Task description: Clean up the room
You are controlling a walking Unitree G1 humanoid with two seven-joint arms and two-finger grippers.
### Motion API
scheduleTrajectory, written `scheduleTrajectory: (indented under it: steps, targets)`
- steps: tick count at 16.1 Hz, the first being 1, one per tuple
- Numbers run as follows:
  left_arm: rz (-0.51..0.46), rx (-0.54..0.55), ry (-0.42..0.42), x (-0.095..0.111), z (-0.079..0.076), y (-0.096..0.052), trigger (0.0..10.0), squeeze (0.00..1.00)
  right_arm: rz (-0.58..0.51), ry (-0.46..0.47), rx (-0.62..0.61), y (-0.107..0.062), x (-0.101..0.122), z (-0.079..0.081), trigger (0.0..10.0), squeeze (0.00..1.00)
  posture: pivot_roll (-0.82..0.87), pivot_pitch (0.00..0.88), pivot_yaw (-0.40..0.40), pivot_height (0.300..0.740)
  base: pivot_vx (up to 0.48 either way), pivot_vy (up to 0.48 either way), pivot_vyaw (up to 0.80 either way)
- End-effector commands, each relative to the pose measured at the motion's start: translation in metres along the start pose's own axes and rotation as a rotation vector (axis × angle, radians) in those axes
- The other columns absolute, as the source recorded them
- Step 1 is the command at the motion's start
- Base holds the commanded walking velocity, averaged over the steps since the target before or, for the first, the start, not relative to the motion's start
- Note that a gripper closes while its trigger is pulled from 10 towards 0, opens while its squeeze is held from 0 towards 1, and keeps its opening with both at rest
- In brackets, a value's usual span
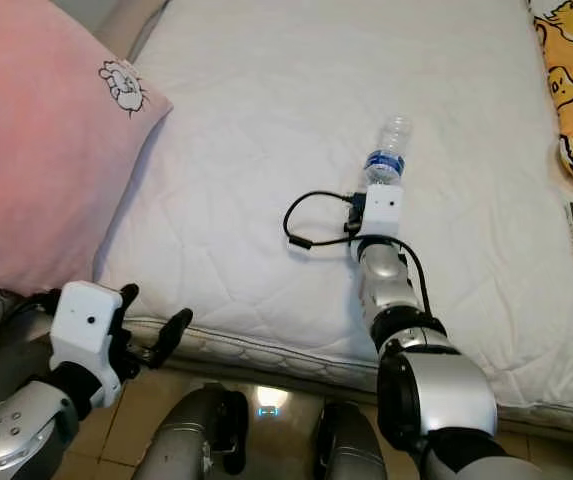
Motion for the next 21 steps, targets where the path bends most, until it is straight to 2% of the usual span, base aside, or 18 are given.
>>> scheduleTrajectory:
  steps: [1,3,5,9,11,12,13,14,16,18,20,21]
  targets:
    - [0.017,-0.014,-0.01,-0.005,-0.003,0.001,10.0,0.0,0.036,-0.027,0.001,-0.004,-0.016,0.0,0.0,0.0,0.34,0.283,0.017,0.699,0.0,0.0,0.0]
    - [0.006,-0.014,-0.013,-0.002,-0.004,0.006,10.0,0.0,0.045,-0.03,0.006,-0.009,-0.026,0.001,0.0,0.0,0.33,0.272,0.018,0.699,0.0,0.0,0.0]
    - [0.005,-0.026,-0.023,-0.004,-0.006,0.008,10.0,0.0,0.042,-0.02,0.002,-0.009,-0.028,0.0,0.0,0.0,0.31,0.268,0.019,0.699,0.0,0.0,0.0]
    - [0.009,-0.061,-0.032,-0.01,-0.012,0.014,10.0,0.0,-0.019,-0.018,0.006,-0.006,-0.011,-0.001,0.0,0.0,0.28,0.244,0.013,0.699,0.0,0.0,0.0]
    - [-0.019,-0.058,-0.033,-0.008,-0.01,0.03,10.0,0.0,-0.094,-0.035,0.01,-0.002,0.01,-0.003,0.0,0.0,0.25,0.184,-0.014,0.699,0.0,0.0,0.0]
    - [-0.041,-0.054,-0.034,-0.005,-0.008,0.042,10.0,0.0,-0.146,-0.051,0.027,-0.001,0.022,-0.002,0.0,0.0,0.21,0.12,-0.028,0.699,0.0,0.0,0.0]
    - [-0.055,-0.053,-0.031,-0.002,-0.007,0.046,10.0,0.0,-0.177,-0.052,0.033,-0.001,0.029,-0.003,0.0,0.0,0.21,0.12,-0.028,0.699,0.0,0.0,0.0]
    - [-0.087,-0.048,-0.024,0.002,-0.002,0.062,10.0,0.0,-0.256,-0.031,0.041,-0.003,0.045,-0.009,0.0,0.0,0.16,0.043,-0.035,0.699,0.0,0.0,0.0]
    - [-0.102,-0.041,-0.021,0.002,0.003,0.074,10.0,0.0,-0.322,-0.028,0.038,-0.007,0.056,-0.017,0.0,0.0,0.13,0.0,-0.034,0.699,0.0,0.0,0.0]
    - [-0.115,-0.034,-0.037,0.002,0.007,0.088,10.0,0.0,-0.405,0.0,0.01,-0.015,0.068,-0.031,0.0,0.0,0.08,0.0,-0.032,0.699,0.0,0.0,0.0]
    - [-0.136,-0.036,-0.037,0.004,0.007,0.099,10.0,0.0,-0.432,-0.004,0.013,-0.021,0.069,-0.036,0.0,0.0,0.06,0.0,-0.029,0.699,0.0,0.0,0.0]
    - [-0.136,-0.036,-0.037,0.004,0.007,0.099,10.0,0.0,-0.432,-0.004,0.013,-0.021,0.069,-0.036,0.0,0.0,0.06,0.0,-0.029,0.699,0.0,0.0,0.0]
Point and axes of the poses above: a point about 5 cm out from each wrist's last joint towards the gripper, its own y axis pointing out of the wrist towards the gripper, its own x axis along the axis of the wrist's last joint, z = x × y, the point moved 5 cm from there along y, pointing out of the wrist towards the gripper, and after that the axes turned 6 degrees about y, right-handed, at the moved point
